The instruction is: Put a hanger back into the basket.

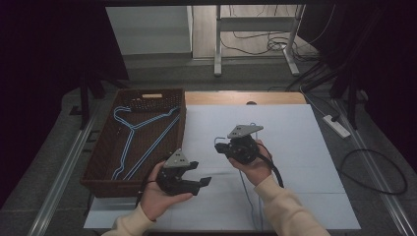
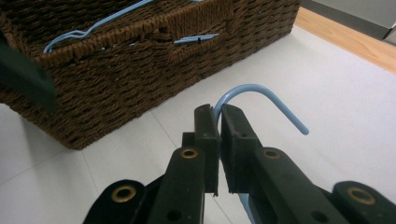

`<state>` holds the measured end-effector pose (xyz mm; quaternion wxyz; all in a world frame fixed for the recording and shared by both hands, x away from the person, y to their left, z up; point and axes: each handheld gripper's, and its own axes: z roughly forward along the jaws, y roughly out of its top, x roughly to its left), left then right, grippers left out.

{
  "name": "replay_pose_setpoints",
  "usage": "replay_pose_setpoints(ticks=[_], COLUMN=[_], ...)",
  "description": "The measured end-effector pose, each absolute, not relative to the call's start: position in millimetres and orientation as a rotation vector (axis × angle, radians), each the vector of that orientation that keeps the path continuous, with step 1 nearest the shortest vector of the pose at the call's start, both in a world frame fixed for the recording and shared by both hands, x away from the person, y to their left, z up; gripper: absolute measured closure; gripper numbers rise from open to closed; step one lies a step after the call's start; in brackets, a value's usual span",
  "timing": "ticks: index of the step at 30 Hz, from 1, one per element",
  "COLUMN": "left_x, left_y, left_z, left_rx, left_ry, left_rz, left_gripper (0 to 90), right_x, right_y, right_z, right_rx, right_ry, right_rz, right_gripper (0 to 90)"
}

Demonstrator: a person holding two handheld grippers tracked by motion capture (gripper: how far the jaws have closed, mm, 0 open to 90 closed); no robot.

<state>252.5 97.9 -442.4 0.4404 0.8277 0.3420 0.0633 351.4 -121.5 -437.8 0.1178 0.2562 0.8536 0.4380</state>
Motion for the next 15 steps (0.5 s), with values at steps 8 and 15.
replay_pose_setpoints(ticks=[8, 15], left_x=[260, 258], left_y=[74, 52], left_z=[-459, -467], left_rx=[2.040, 2.052], left_ry=[0.881, 0.854], left_rz=[0.109, 0.109], left_gripper=[31.4, 31.2], right_x=[351, 351], right_y=[-123, -125], right_z=[-436, -434], right_rx=[0.769, 0.780], right_ry=[2.457, 2.423], right_rz=[1.294, 1.309], right_gripper=[86.5, 86.7])
